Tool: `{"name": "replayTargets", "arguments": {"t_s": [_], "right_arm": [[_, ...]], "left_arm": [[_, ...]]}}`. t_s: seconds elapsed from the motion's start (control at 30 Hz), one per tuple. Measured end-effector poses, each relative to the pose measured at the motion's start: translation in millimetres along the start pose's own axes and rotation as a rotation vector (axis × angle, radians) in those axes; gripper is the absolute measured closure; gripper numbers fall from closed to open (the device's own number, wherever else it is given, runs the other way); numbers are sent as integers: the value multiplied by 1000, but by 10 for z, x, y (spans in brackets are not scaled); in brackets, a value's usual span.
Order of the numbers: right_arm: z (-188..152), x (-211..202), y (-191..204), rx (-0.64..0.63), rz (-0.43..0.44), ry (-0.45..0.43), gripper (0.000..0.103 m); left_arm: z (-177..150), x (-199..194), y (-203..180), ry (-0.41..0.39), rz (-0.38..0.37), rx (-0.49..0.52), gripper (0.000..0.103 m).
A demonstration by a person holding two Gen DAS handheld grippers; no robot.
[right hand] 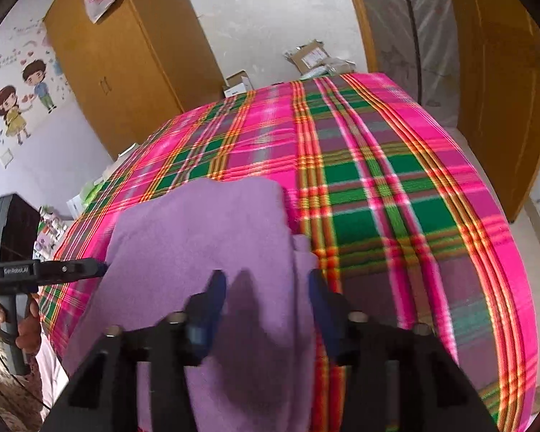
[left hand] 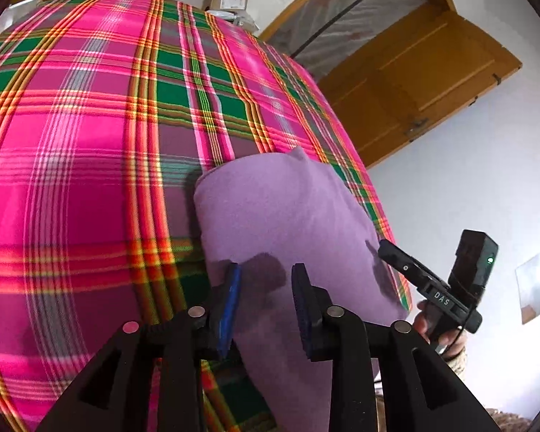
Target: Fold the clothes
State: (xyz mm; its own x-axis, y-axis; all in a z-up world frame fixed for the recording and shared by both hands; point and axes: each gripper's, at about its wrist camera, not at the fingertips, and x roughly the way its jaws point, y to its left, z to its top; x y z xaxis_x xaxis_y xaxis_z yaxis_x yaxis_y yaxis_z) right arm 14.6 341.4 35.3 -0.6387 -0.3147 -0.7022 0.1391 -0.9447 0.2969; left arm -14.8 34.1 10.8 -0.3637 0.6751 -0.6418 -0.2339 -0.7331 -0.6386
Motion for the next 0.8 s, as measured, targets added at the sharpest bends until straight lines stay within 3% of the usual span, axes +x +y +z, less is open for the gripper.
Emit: {"name": "replayTargets", "arguments": {"t_s": [0.1, 0.23, 0.43, 0.8], "right_arm": [[-23, -22, -157, 53, 45, 28, 41], [-58, 62, -307, 101, 112, 100, 40], [-61, 147, -420, 162, 260, 127, 38], [38, 281, -325, 131, 336, 158, 32]], "left_arm": [[-47, -39, 59, 2, -11, -10, 72], [-119, 21, 194, 71, -98, -74, 54], [-173, 105, 321, 119, -184, -156, 54], [-263, 183, 293, 131, -213, -183, 53]]}}
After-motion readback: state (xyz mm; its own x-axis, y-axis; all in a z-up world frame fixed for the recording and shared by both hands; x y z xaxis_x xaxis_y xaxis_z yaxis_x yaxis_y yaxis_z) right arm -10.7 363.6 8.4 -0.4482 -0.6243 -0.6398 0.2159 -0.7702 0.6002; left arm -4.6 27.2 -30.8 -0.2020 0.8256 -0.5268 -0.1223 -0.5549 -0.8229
